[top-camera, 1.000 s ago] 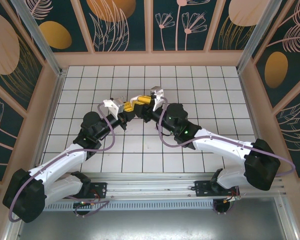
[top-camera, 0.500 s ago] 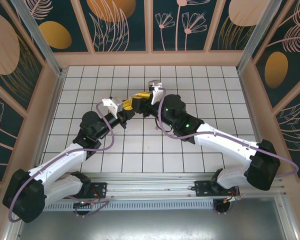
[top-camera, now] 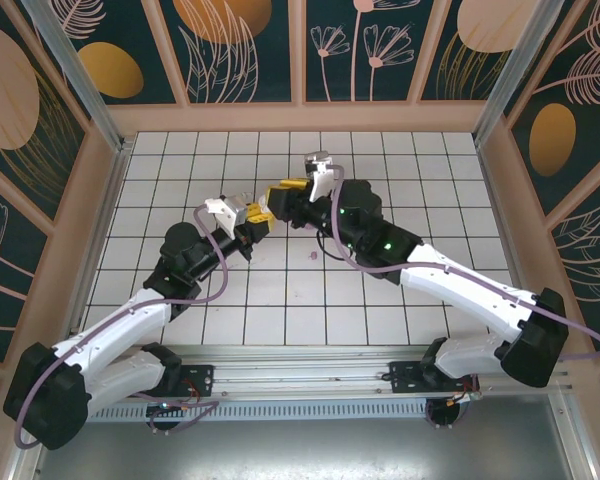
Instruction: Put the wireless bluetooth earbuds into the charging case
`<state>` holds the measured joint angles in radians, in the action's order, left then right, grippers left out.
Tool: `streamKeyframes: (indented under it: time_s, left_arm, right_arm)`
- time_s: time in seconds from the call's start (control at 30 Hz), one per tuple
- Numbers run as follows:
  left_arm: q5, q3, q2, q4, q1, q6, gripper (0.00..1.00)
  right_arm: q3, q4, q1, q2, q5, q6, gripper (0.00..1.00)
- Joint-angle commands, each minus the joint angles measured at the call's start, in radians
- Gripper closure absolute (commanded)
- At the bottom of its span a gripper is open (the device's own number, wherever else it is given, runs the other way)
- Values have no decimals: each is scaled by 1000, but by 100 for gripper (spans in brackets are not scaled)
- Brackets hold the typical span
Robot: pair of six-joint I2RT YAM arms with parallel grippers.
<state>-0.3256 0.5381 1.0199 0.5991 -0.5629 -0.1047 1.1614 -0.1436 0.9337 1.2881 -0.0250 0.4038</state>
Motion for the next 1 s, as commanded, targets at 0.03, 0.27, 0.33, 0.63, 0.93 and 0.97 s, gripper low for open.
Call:
streamKeyframes:
  time_s: [0.03,0.27,0.33,0.63,0.93,0.97]
  left_arm:
    - [19,11,-37,-65,7,8,100]
    - [-70,-24,-73,-101,144,-90,100]
    - [-107,-24,-78,-133,201,-100,100]
    - [-129,-1,-77,-259,319,-93,100]
    - [-5,10,-144,-383,325,-46,100]
    - [9,10,-158,-400,325,-40,100]
  right_arm:
    - [83,92,-23,-24,6,23,55]
    - [176,269,-176,71,74,102,54]
    - [199,298,-218,125,99,110,55]
    - [473,455,-250,503,119,10,58]
    - [966,647,-250,965,193,-88,62]
    - [1028,665,-250,1013,206,-95,62]
